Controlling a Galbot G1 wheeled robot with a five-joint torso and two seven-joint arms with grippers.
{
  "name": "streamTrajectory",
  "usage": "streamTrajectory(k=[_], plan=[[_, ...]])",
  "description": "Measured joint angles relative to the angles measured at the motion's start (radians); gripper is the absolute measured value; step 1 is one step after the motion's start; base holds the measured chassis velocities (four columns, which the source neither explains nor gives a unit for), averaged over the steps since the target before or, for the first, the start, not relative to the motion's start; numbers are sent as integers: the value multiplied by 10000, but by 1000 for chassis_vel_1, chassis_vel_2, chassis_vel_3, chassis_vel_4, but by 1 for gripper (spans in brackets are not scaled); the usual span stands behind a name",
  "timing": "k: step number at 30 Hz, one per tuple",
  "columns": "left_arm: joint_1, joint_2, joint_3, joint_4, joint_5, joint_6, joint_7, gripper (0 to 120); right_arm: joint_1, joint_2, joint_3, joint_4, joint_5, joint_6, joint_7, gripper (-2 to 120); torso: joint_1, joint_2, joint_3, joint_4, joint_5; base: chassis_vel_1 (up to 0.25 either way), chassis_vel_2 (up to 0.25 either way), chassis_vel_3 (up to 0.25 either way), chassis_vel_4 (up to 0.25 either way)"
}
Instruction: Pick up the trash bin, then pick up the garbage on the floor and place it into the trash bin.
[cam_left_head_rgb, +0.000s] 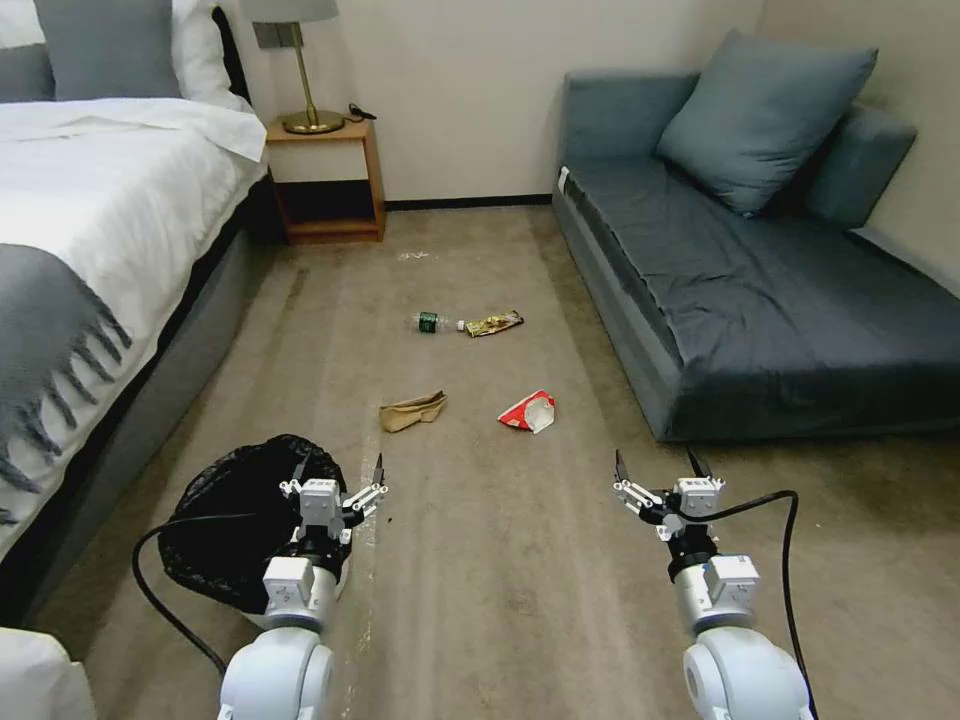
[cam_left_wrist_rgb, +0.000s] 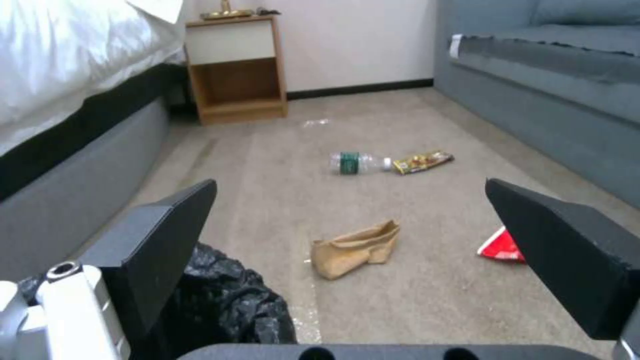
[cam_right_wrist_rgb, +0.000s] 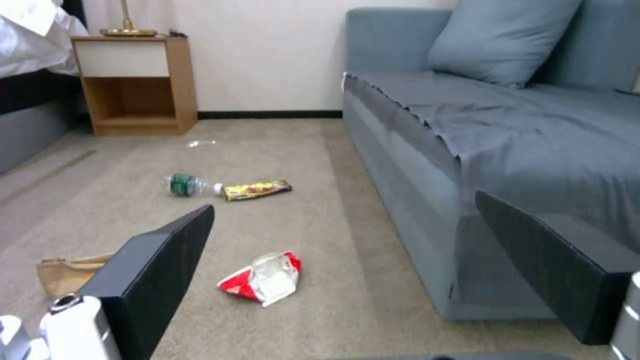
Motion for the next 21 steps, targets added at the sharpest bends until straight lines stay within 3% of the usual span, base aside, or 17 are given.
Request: streamTrajectory(k=[21], plan=[[-20, 105, 42, -81, -143, 71, -104, 100, -155, 2, 1, 108, 68, 31, -1, 100, 0, 0, 1, 4, 0, 0, 0, 0, 0]])
